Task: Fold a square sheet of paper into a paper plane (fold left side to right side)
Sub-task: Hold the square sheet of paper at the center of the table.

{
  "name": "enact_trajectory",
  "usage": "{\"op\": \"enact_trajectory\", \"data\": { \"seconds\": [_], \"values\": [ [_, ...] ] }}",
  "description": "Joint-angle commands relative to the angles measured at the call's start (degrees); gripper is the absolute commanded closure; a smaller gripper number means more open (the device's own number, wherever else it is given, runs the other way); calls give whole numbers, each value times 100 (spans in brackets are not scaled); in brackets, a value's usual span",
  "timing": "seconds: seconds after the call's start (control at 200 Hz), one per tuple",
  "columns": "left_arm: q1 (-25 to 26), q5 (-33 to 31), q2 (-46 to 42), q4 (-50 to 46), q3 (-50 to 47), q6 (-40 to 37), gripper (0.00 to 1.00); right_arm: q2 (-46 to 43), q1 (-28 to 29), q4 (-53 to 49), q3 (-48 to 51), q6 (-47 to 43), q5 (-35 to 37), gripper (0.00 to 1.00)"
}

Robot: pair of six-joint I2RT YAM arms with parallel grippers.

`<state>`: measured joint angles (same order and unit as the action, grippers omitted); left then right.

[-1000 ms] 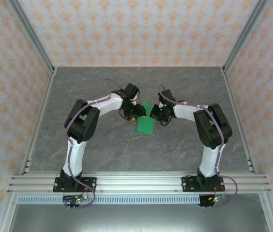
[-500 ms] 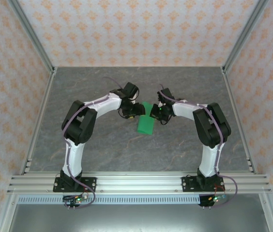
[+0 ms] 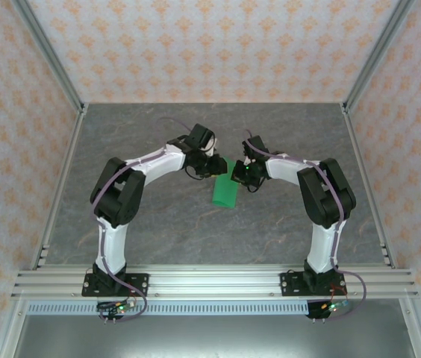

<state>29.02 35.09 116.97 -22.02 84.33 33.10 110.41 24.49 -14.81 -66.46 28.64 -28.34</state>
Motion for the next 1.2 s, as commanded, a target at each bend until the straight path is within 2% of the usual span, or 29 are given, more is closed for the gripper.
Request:
{"op": "enact_trajectory", "data": {
  "seconds": [0.0,0.35,0.596,0.951,1.196],
  "values": [
    [34,163,203,95,83,14,73,244,42,-471,9,-70,262,86],
    [26,-582,465,-456,-89,-212,75,252,46,-576,-6,-124,333,86],
    [29,-670,569,-457,-228,-374,78,197,46,-533,18,-172,319,86],
    [25,-644,580,-391,-413,-308,83,-456,-141,449,3,-228,-639,86],
    [32,-629,599,-364,-431,-287,84,-22,-170,843,-450,48,-978,88]
  ]
}}
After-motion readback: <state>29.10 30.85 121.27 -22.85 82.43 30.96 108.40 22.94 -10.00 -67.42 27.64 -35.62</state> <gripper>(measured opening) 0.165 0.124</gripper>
